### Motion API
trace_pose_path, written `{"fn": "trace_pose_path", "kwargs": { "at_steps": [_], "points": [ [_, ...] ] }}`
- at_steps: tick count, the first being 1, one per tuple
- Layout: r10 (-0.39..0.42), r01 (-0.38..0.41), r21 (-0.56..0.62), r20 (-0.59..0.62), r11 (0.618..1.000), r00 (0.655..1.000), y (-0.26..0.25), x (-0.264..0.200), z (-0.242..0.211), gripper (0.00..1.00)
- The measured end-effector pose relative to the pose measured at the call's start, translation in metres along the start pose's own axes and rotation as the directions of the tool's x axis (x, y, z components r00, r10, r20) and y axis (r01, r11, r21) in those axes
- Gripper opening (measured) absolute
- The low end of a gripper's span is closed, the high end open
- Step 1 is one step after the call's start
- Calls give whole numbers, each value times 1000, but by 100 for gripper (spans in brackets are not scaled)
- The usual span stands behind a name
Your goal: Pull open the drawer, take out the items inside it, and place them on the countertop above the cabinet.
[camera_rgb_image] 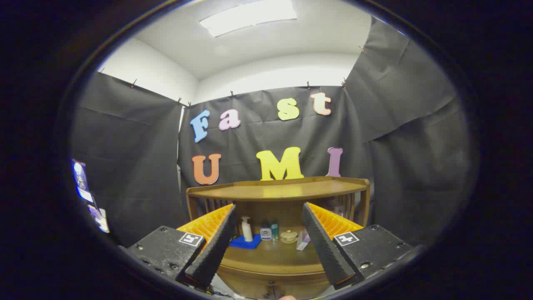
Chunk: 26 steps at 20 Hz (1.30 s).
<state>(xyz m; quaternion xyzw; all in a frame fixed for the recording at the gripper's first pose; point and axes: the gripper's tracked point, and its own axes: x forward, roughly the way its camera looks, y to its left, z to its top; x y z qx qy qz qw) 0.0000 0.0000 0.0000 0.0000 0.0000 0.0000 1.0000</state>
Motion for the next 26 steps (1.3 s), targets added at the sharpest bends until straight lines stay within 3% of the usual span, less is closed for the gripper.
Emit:
{"fn": "trace_pose_path", "kwargs": {
  "at_steps": [8, 15, 19, 23, 26],
  "points": [
    [17, -17, 40, 8, 999, 1000, 9, -18, 7, 99],
    [33, -34, 77, 6, 996, 999, 10, -24, -12, 98],
    [18, -17, 61, -6, 998, 1000, 7, -17, -45, 99],
    [54, -50, 62, -58, 997, 997, 18, -2, -94, 99],
    [27, -23, 39, -90, 999, 996, 17, 10, -137, 99]
  ]
}}
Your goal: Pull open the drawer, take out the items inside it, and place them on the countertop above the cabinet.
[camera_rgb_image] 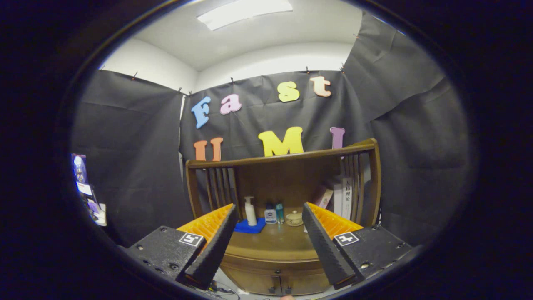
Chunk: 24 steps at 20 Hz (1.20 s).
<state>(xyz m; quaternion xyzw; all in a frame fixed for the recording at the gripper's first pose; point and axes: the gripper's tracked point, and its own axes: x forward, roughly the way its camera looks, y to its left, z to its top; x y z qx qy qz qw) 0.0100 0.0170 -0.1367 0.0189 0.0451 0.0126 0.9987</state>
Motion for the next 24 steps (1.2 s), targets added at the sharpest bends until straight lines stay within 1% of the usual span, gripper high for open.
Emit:
{"fn": "trace_pose_path", "kwargs": {
  "at_steps": [2, 4, 6, 9, 14, 16, 18, 22, 24],
  "points": [
    [-12, 12, 16, -31, 1000, 999, 0, 14, -31, 99],
    [7, -4, 45, -65, 999, 998, 7, 22, -63, 99],
    [5, 2, 70, -91, 998, 996, 6, 31, -96, 99],
    [-2, 12, 74, -123, 997, 992, 10, 47, -143, 97],
    [-86, 95, 35, -205, 995, 975, -8, 68, -222, 96],
    [-117, 122, 3, -237, 993, 964, -17, 75, -249, 94],
    [-129, 132, -9, -279, 991, 952, -21, 82, -279, 93],
    [-172, 178, -11, -331, 984, 928, -30, 101, -318, 79],
    [-185, 189, -22, -355, 982, 917, -34, 101, -334, 70]
  ]
}}
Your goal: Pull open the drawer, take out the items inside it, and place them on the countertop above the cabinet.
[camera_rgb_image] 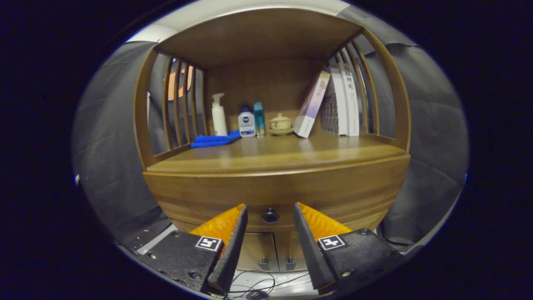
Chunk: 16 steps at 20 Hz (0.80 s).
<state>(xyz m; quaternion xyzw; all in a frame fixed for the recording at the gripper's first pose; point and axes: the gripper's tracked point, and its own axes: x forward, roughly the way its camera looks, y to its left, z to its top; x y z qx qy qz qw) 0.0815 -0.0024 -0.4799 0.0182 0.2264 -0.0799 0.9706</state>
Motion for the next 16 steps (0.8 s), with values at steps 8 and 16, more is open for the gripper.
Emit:
{"fn": "trace_pose_path", "kwargs": {
  "at_steps": [8, 16],
  "points": [
    [-43, 43, 11, -19, 999, 999, 0, 35, -15, 43],
    [-52, 52, 26, 7, 998, 999, 1, 39, -16, 24]
  ]
}}
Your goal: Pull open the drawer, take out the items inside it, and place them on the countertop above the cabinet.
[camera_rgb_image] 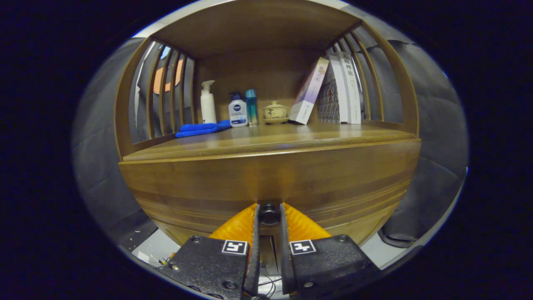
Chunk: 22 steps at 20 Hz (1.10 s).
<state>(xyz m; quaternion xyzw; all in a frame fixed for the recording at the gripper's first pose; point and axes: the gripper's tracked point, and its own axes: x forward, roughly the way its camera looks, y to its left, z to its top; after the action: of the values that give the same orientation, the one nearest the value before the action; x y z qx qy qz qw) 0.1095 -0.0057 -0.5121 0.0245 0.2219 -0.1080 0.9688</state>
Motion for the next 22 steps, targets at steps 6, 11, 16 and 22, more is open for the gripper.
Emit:
{"fn": "trace_pose_path", "kwargs": {
  "at_steps": [6, 11, 16, 22],
  "points": [
    [-2, 2, -16, -32, 1000, 999, -3, -10, -4, 20],
    [21, -21, 8, -47, 1000, 999, -3, -43, -16, 20],
    [26, -26, -11, -44, 1000, 999, -4, -74, -25, 20],
    [44, -47, -42, -58, 998, 997, -8, -111, -38, 20]
  ]
}}
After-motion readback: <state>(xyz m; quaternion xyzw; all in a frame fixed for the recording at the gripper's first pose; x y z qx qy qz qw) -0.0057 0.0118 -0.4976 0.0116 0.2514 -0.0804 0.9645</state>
